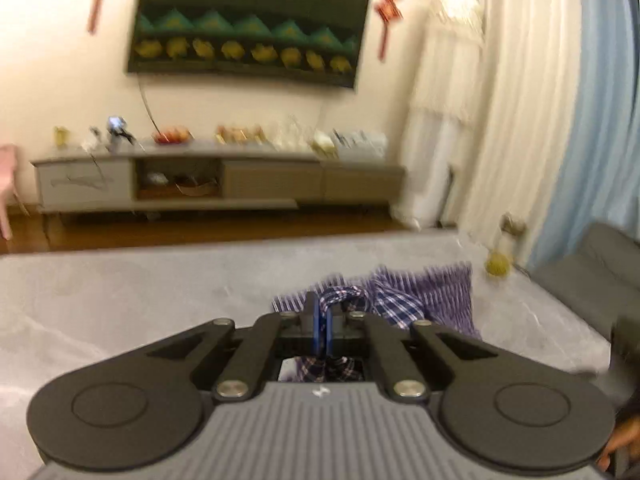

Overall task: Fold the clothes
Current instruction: 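Lift the shirt with both grippers, shaking it loose above the table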

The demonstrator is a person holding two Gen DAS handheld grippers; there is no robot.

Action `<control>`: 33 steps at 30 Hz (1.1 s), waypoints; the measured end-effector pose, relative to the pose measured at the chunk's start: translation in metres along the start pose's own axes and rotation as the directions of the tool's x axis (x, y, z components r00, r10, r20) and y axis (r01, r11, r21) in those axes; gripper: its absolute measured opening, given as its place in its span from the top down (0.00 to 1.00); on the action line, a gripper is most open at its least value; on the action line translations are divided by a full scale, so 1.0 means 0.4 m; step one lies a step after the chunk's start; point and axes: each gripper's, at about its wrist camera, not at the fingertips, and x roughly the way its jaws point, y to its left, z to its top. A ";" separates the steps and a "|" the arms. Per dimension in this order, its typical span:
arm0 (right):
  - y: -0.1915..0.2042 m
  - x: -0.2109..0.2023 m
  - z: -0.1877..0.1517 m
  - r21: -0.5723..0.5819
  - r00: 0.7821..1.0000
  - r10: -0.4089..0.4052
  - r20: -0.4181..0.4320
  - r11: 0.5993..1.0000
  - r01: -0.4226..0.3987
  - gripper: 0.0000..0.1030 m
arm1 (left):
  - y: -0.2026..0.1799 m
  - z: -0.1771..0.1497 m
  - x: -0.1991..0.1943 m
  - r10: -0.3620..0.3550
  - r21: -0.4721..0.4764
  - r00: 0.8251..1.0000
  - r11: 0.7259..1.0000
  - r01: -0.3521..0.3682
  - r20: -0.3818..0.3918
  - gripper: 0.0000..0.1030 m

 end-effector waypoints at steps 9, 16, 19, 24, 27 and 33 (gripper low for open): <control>-0.135 -0.142 0.051 0.103 0.927 -0.348 0.141 0.936 0.336 0.76 | 0.072 -0.017 0.015 0.085 0.000 0.986 0.996 -0.086 -0.141 0.97; -0.028 -0.140 0.079 -0.216 0.881 -0.410 0.237 0.862 0.460 0.11 | 0.139 -0.167 0.100 0.128 -0.042 0.944 0.988 -0.147 -0.303 0.98; 0.052 -0.078 0.077 -0.539 0.923 -0.339 0.185 0.750 0.383 0.10 | 0.162 -0.187 0.099 0.135 -0.062 0.941 0.985 -0.162 -0.311 0.97; 0.086 0.080 0.018 -0.844 0.925 -0.365 0.106 0.459 0.277 0.10 | 0.188 -0.198 0.089 0.188 -0.060 0.923 0.974 -0.220 -0.337 0.97; 0.080 0.134 0.017 -0.863 0.931 -0.359 0.074 0.444 0.240 0.28 | 0.179 -0.206 0.102 0.258 -0.028 0.899 0.958 -0.285 -0.355 0.97; 0.071 0.102 0.052 -0.771 0.953 -0.294 0.065 0.592 0.235 1.00 | 0.165 -0.212 0.100 0.319 0.010 0.879 0.941 -0.338 -0.355 0.97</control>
